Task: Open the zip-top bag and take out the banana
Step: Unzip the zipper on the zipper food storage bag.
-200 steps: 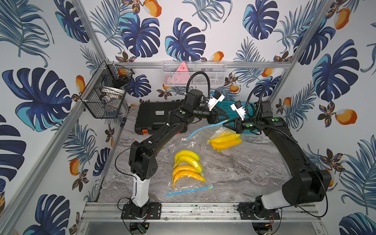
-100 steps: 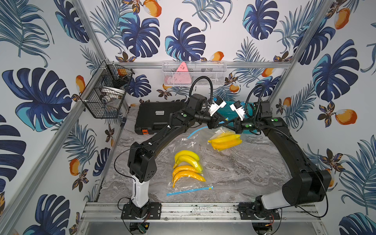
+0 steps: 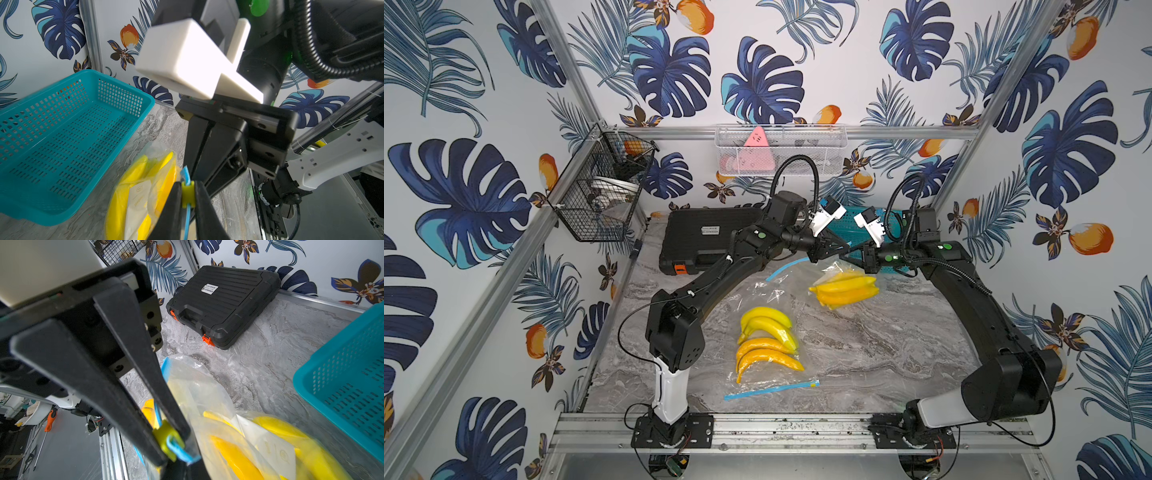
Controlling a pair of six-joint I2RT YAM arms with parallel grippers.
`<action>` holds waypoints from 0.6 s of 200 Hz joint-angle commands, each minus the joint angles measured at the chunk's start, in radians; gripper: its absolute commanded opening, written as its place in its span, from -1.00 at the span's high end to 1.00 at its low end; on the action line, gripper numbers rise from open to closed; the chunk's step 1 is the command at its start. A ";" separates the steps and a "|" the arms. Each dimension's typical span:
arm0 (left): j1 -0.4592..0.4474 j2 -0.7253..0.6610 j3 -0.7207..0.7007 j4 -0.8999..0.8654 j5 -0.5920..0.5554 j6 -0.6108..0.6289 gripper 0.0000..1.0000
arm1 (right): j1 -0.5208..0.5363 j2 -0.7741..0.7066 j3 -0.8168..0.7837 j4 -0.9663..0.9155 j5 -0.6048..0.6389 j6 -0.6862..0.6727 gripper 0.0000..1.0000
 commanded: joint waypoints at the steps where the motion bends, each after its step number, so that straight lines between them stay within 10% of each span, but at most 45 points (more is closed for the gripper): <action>1: 0.000 0.004 0.008 0.007 -0.012 0.014 0.72 | 0.004 -0.001 0.001 0.013 -0.010 -0.012 1.00; 120: 0.000 0.002 -0.004 0.025 -0.035 0.019 1.00 | 0.005 -0.007 -0.014 0.023 -0.024 0.001 1.00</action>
